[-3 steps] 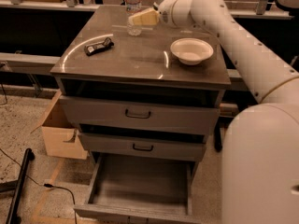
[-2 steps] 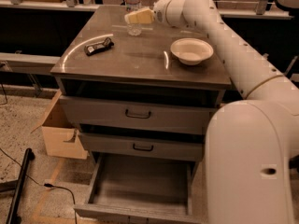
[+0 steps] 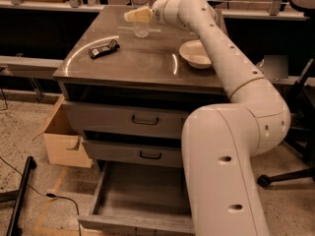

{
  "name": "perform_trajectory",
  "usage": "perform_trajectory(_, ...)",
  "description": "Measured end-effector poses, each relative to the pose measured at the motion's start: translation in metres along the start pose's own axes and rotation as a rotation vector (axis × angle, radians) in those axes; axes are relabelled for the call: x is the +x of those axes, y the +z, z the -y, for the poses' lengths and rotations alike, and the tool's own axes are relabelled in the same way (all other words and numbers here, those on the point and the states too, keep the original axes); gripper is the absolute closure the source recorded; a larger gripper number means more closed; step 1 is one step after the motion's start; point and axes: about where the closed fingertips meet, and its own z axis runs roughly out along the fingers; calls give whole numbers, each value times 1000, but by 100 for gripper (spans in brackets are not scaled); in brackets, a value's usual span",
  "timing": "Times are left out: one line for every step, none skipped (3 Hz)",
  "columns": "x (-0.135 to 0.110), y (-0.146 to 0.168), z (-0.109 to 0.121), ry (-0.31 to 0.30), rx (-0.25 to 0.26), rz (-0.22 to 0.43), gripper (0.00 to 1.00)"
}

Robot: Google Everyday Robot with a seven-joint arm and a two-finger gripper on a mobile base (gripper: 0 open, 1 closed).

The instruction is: Place water bottle into bottom drawer

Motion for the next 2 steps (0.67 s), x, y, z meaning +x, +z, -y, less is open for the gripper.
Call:
perform_trajectory(-1, 19, 1, 8, 10, 10, 0)
perform_trajectory(1, 32, 6, 24, 31, 22, 0)
